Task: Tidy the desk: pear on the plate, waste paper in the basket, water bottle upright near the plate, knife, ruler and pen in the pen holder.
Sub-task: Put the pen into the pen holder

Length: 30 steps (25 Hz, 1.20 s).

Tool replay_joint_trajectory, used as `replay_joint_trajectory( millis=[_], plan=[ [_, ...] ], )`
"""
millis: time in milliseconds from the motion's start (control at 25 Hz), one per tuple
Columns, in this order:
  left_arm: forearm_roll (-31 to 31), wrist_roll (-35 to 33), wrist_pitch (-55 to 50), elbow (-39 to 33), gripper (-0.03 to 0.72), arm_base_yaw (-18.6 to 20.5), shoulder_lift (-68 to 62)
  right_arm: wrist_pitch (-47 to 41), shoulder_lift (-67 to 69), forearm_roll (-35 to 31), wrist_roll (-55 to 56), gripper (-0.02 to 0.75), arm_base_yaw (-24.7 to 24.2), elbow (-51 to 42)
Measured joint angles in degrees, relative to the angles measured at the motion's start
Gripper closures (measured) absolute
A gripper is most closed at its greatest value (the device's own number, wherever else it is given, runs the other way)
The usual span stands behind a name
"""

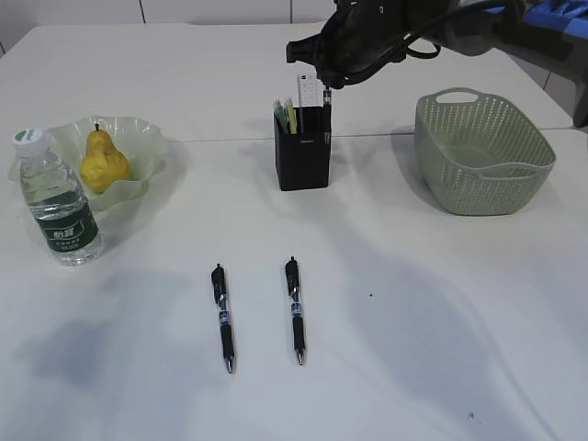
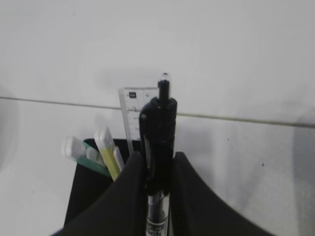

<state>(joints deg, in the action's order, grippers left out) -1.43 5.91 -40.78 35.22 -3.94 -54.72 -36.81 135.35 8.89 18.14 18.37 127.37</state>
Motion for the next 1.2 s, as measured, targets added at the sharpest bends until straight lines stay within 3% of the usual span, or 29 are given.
replay_joint_trajectory(
  millis=[640,1200],
  plan=[
    [-2.8,0.0,1.5,0.0,0.304,0.0,0.0,21.9,0.6,7.4,-0.1,0.616,0.0,0.0],
    [-2.9,0.1,1.7,0.0,0.304,0.0,0.0,33.2,1.0,9.9,-0.2,0.617,-0.2,-6.5]
  ],
)
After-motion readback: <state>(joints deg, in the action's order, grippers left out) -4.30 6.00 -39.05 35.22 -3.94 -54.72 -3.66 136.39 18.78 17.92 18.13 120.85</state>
